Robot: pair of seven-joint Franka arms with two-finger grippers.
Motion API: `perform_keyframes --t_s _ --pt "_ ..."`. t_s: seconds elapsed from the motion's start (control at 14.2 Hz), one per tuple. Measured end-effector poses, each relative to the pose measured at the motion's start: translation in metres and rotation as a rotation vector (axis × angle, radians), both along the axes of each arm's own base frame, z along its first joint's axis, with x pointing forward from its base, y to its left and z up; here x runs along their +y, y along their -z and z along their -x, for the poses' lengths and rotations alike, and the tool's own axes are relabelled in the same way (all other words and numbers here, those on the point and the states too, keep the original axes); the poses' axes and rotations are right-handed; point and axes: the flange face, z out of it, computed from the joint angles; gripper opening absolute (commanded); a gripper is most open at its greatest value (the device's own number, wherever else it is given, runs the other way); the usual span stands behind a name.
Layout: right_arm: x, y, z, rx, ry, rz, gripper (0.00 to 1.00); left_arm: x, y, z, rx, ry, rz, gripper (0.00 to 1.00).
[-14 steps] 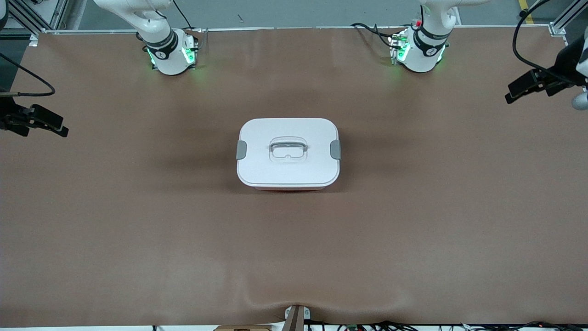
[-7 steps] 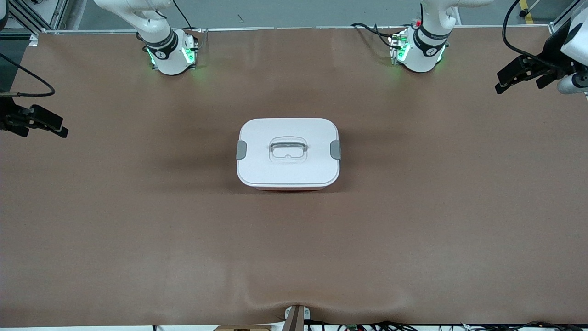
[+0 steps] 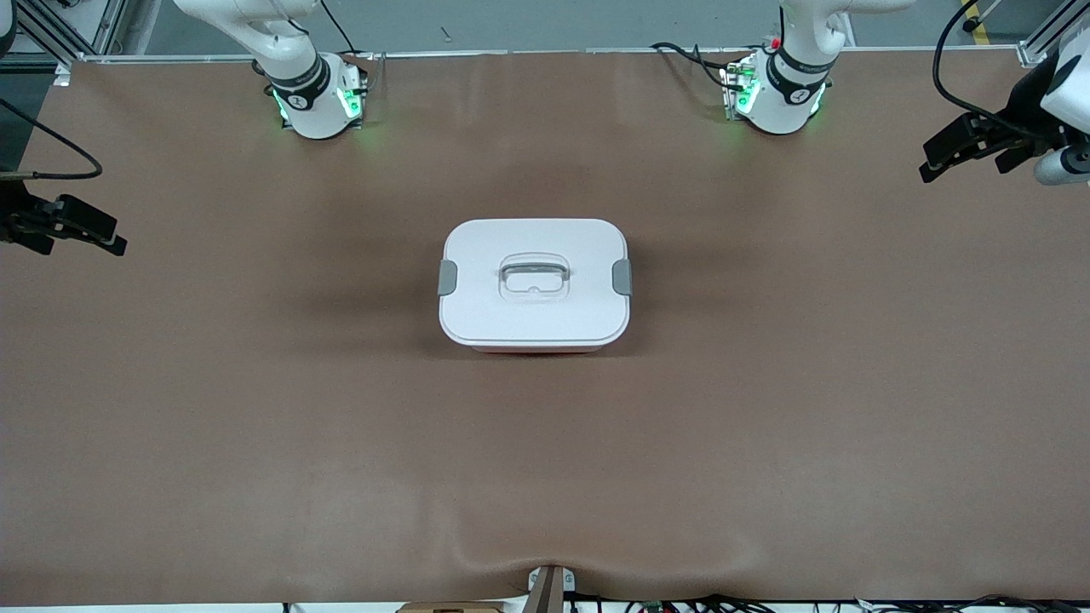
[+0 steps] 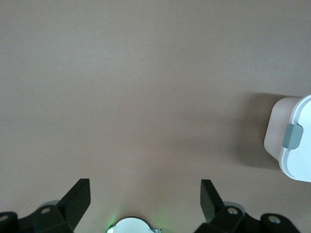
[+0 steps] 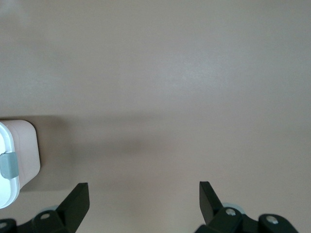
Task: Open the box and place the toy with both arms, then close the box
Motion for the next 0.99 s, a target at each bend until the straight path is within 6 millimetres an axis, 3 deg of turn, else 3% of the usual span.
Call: perform_keyframes --t_s 0.99 --pt "0.0044 0.0024 -0.0016 0.003 -0.008 0.0 1.0 -0.0006 0.0012 -0.0068 0.0 0.033 0.001 1.0"
